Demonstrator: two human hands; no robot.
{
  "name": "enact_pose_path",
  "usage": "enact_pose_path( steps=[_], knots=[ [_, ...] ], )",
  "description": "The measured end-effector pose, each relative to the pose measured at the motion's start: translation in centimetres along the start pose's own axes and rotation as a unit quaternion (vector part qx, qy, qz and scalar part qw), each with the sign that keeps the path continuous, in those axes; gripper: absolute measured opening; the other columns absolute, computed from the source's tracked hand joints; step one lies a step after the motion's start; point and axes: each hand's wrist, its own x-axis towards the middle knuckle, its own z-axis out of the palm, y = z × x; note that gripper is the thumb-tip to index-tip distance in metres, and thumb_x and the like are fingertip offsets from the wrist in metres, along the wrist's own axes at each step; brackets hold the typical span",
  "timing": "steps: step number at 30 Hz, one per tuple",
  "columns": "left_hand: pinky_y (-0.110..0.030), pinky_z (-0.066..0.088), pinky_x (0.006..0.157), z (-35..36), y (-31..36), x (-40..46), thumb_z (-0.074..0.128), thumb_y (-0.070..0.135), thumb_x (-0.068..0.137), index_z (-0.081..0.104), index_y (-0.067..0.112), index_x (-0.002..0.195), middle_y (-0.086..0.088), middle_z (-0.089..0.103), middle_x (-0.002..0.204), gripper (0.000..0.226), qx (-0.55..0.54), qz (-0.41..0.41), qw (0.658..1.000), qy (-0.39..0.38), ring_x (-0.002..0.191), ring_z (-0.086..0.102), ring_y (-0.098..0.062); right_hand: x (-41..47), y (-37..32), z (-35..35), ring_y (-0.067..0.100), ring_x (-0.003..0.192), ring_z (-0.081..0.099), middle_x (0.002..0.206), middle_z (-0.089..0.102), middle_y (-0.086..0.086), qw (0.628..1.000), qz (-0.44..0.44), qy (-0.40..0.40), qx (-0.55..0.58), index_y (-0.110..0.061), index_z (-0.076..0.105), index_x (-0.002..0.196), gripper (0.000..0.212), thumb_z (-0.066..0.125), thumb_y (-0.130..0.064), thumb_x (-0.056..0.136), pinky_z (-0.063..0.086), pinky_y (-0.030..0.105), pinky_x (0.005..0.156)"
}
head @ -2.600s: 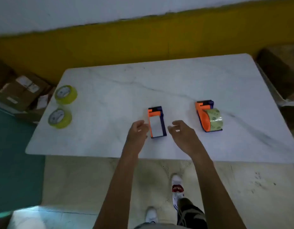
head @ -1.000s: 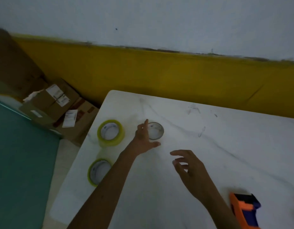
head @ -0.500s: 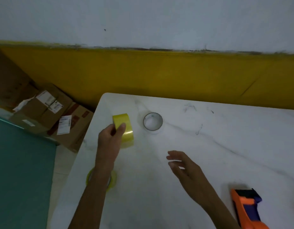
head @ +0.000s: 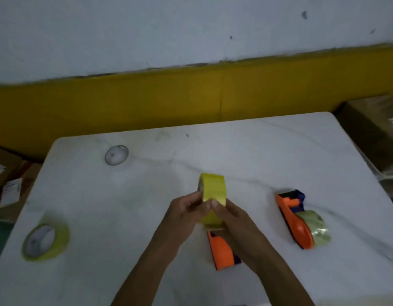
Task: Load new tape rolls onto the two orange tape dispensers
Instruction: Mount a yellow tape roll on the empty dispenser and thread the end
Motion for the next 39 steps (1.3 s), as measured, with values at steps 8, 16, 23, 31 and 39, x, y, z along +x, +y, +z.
enact_pose_path(
  steps=[8,16,23,31,39],
  knots=[
    [-0.018,0.054,0.086,9.1,-5.1,-1.4,0.052,0.022,0.096,0.07,0.022,0.099,-0.007,0.072,0.102,0.018,-0.009,-0.03,0.995,0.091,0.096,0.069,-0.022,-4.3,1.6,-10.0,0.023,0.064,0.065,0.074,0.074,0.01,0.977,-0.027,0.027,-0.21,-0.008,0.074,0.086,0.02,0.067,-0.026,0.088,0.049,0.015,0.061],
    [-0.028,0.047,0.07,9.4,-12.9,-2.9,0.069,0.023,0.084,0.063,0.015,0.102,-0.002,0.062,0.093,0.021,0.029,-0.248,0.946,0.209,0.093,0.059,-0.023,-3.6,3.8,-11.9,0.022,0.089,0.069,0.1,0.075,0.013,0.984,0.083,0.06,-0.143,-0.013,0.072,0.099,0.016,0.059,-0.02,0.093,0.056,0.038,0.083],
    [-0.046,0.049,0.087,8.3,-11.7,-2.2,0.057,0.041,0.074,0.064,0.026,0.081,-0.006,0.06,0.086,0.018,0.018,-0.157,0.97,0.184,0.084,0.056,-0.019,-1.4,5.6,-9.3,0.037,0.11,0.065,0.115,0.071,0.016,0.984,0.112,0.059,-0.122,-0.013,0.068,0.116,0.048,0.065,-0.044,0.08,0.052,0.052,0.098],
    [-0.043,0.044,0.081,7.2,-11.8,-2.4,0.049,0.045,0.087,0.059,0.027,0.078,-0.009,0.058,0.09,0.022,-0.025,-0.138,0.972,0.188,0.084,0.056,-0.021,-0.3,5.8,-6.4,0.036,0.099,0.068,0.114,0.069,0.021,0.982,0.108,0.111,-0.106,-0.003,0.062,0.126,0.044,0.059,-0.031,0.092,0.057,0.051,0.09],
    [-0.026,0.056,0.077,7.0,-12.3,-2.4,0.039,0.034,0.1,0.067,0.034,0.088,0.011,0.073,0.087,0.03,-0.018,-0.121,0.984,0.131,0.075,0.072,0.0,0.7,6.0,-4.2,0.039,0.093,0.067,0.113,0.067,0.026,0.977,0.156,0.145,-0.004,0.007,0.062,0.117,0.036,0.058,-0.02,0.093,0.057,0.052,0.081]
  ],
)
